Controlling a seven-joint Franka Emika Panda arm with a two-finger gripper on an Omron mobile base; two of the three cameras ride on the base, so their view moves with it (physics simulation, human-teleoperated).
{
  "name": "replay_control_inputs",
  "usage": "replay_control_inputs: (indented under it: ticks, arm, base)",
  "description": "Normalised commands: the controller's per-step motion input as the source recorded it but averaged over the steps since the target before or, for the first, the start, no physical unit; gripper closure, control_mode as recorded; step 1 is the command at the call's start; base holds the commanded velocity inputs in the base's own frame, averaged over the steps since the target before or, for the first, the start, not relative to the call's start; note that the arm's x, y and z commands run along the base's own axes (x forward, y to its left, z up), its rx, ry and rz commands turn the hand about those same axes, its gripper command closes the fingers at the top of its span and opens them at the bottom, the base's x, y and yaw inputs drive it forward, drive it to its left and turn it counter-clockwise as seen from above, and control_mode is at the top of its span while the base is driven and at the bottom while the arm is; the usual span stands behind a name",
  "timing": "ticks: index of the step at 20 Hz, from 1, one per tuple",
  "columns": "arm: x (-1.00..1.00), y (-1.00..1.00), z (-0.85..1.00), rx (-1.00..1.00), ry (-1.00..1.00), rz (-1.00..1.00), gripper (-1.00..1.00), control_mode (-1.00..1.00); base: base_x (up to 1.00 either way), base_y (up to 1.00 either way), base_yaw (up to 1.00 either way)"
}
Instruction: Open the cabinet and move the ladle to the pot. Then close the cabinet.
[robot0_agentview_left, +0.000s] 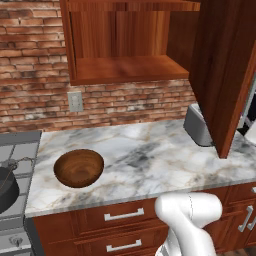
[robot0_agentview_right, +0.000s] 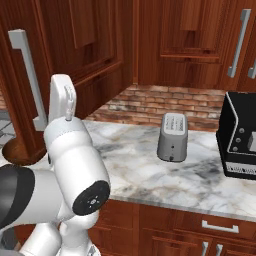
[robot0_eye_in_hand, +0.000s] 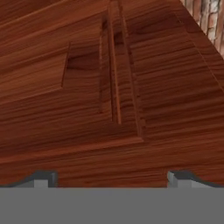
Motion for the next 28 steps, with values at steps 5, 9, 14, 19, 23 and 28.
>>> replay_control_inputs:
  ticks: [5,9,14,19,23,28]
  arm:
    - [0.36,0.44,-0.07,0.0,0.0,0.0,-1.0,-1.0]
    - [0.26,0.42,-0.04,0.0,0.0,0.0,-1.0,-1.0]
    - [0.12,0.38,0.0,0.0,0.0,0.0,-1.0,-1.0]
    - [0.05,0.43,0.0,0.0,0.0,0.0,-1.0,-1.0]
    - [0.02,0.47,0.0,0.0,0.0,0.0,-1.0,-1.0]
    - [0.0,0.51,0.0,0.0,0.0,0.0,-1.0,-1.0]
  base:
    - [0.0,0.0,0.0]
    - [0.0,0.0,0.0]
    - [0.0,0.0,0.0]
    - [0.0,0.0,0.0]
    - [0.0,0.0,0.0]
    - [0.0,0.0,0.0]
